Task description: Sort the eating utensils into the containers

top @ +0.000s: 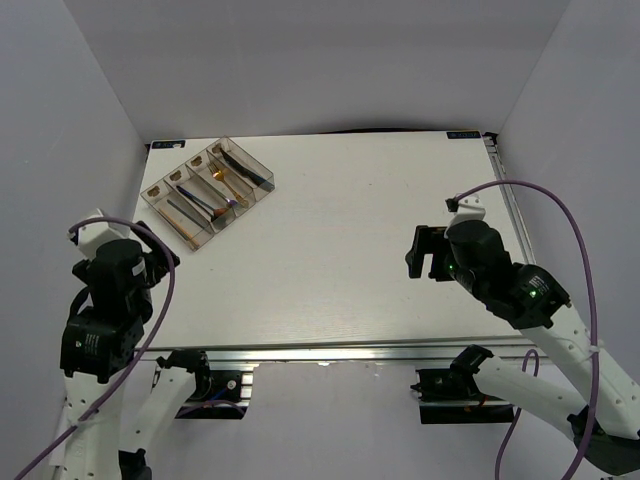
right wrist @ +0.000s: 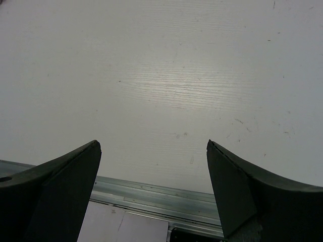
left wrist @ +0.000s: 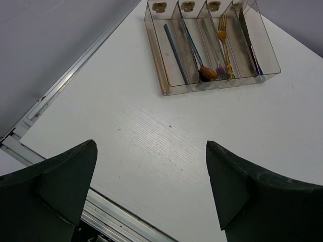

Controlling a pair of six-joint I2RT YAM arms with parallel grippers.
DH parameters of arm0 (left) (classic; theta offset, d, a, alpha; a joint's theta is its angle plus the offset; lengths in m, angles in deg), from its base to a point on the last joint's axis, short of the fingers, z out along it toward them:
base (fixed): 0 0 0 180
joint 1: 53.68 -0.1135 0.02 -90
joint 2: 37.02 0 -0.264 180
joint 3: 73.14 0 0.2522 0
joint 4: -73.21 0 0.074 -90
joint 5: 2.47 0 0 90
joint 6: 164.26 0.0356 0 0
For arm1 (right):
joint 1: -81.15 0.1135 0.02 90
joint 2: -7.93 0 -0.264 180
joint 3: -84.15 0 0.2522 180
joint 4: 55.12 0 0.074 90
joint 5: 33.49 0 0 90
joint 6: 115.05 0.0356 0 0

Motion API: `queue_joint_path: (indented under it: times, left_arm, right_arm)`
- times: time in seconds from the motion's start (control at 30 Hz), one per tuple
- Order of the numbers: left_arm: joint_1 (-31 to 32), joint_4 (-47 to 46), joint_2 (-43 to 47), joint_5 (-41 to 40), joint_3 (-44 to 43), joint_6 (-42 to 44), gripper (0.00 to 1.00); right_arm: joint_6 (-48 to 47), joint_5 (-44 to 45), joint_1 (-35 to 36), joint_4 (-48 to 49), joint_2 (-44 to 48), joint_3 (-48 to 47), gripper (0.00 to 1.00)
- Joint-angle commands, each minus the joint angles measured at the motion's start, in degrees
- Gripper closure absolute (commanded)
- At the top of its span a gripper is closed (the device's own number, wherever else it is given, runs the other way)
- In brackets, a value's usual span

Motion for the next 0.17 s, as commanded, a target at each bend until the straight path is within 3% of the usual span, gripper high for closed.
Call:
queue_joint_path:
  times: [0.0,0.13]
  left_arm:
    - [0.4,-0.5,-1.1,-1.7,-2.5,0.8,0.02]
    - [0.4,-0.8,-0.8,-1.6,-1.7,0.2,0.02]
  right_arm:
    - [0.4,0.1,0.2,2.6,0.8,-0.1,0.1]
    - [0.8,0.5,0.3,2.5,0.7,0.4,0.11]
